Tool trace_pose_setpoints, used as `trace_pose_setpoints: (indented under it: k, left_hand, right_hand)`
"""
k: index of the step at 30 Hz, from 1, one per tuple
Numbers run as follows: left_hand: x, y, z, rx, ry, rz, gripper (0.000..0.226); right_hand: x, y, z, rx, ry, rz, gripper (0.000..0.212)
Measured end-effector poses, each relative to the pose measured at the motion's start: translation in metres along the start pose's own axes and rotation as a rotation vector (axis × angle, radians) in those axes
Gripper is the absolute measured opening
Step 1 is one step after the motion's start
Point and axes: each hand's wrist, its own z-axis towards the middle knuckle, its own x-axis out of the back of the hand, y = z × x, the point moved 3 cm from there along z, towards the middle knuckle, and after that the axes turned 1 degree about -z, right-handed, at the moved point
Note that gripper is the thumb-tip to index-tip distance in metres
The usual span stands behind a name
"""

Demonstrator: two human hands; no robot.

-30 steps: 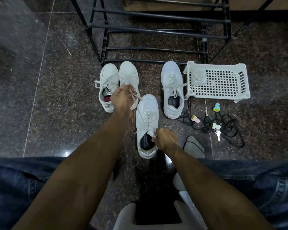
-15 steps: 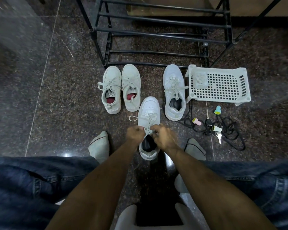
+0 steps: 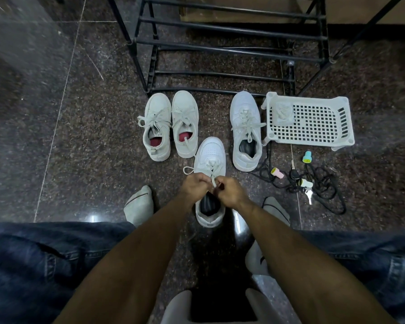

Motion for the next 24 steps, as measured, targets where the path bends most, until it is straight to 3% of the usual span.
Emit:
trace_pose_setpoints:
  k: [3, 8, 11, 14, 16, 19, 24]
  left_hand:
    - [0.002, -0.001, 0.003, 0.09, -0.028, -0.175, 0.024]
    - [-0.001, 0.008, 0.003, 0.038, -0.13, -0.15, 0.055]
    - [0.001, 0.028, -0.002, -0.088, -0.153, -0.268, 0.039]
    - [0.004, 0.045, -0.007, -0.046, -0.147, -0.342, 0.031]
    - [0.004, 0.04, -0.003, 0.022, -0.065, -0.274, 0.029]
    - [0.008, 0.024, 0.001, -0.028, 0.058, -0.04, 0.025]
    - [0.001, 0.0, -0.012, -0.092, -0.062, 0.234, 0.027]
  right_hand:
    - [0.001, -0.003, 0.001, -0.076, -0.059, 0.191, 0.036]
    - [0.0, -0.007, -0.001, -0.18, -0.164, 0.275, 0.022]
    - [-0.002, -0.005, -0.005, -0.183, -0.179, 0.302, 0.017]
    - [0.0, -0.003, -0.009, -0.152, -0.151, 0.302, 0.015]
    - [-0.001, -0.003, -0.009, -0.16, -0.126, 0.333, 0.015]
    - [-0.002, -0.006, -0.009, -0.225, -0.121, 0.439, 0.014]
    - [0.001, -0.007, -0.013, -0.295, -0.201, 0.538, 0.014]
